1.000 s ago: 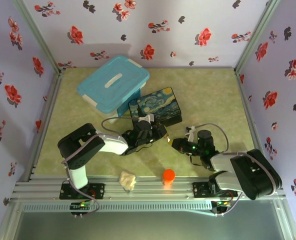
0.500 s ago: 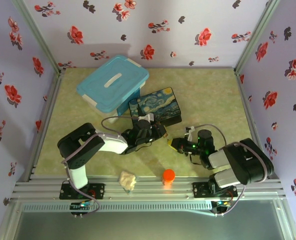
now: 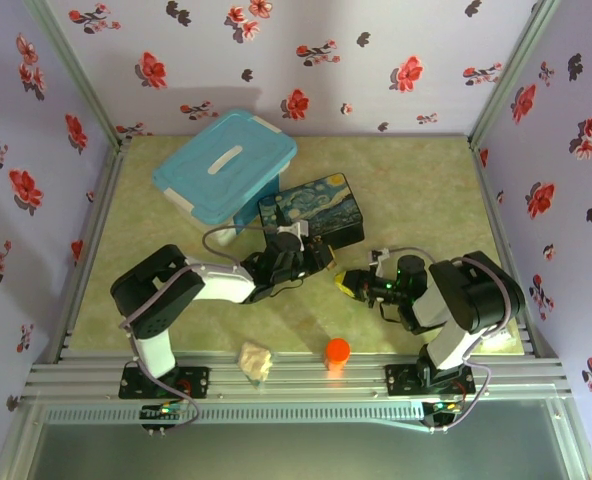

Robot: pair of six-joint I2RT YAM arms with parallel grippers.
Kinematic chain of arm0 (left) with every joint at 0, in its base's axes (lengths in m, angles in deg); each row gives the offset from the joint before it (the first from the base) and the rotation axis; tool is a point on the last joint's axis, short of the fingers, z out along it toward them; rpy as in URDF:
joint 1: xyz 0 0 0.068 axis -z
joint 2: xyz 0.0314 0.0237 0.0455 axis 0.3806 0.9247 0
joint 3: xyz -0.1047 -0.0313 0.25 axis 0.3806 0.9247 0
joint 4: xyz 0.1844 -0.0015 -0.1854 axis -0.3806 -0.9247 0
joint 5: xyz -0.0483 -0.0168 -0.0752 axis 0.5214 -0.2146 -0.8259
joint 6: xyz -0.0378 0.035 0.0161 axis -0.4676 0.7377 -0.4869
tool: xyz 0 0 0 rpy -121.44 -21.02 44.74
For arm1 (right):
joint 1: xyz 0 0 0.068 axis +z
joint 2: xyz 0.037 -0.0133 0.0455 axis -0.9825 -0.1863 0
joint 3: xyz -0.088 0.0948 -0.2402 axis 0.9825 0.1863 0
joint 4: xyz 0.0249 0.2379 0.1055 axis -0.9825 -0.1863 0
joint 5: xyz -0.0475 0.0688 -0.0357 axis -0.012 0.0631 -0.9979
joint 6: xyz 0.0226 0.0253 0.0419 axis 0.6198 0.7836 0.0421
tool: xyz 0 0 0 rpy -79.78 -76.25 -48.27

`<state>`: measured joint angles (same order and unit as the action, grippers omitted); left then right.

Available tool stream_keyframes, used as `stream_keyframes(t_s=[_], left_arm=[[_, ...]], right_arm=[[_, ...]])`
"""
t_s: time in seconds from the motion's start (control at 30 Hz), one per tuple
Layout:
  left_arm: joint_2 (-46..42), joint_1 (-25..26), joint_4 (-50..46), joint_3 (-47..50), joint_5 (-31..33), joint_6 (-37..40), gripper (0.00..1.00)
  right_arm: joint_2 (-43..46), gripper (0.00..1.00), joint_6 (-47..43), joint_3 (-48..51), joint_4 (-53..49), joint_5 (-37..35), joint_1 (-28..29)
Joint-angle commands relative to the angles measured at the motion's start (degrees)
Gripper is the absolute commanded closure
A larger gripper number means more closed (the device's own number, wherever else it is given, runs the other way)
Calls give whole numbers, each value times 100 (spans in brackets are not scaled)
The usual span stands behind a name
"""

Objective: Unlock the padlock with the key

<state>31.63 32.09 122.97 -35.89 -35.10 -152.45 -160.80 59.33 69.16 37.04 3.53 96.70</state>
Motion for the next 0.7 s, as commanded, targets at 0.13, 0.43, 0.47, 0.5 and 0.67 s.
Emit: stream_keyframes(t_s=[0.13, 0.43, 0.47, 0.5, 0.67], left_arm=[[-144, 87, -521, -253, -450, 679, 100], [-9, -9, 143, -197, -963, 1028, 100], [49, -20, 309, -156, -1038, 1010, 100], [104, -32, 498, -115, -1114, 960, 100], [423, -84, 1449, 105, -1353, 638, 100]], right_arm=[[148, 100, 320, -193, 753, 49, -74], [-103, 100, 555, -265, 753, 218, -91], [-59, 100, 596, -271, 754, 236, -83], [-7, 100, 626, -286, 753, 261, -83], [74, 100, 754, -350, 749, 351, -152]])
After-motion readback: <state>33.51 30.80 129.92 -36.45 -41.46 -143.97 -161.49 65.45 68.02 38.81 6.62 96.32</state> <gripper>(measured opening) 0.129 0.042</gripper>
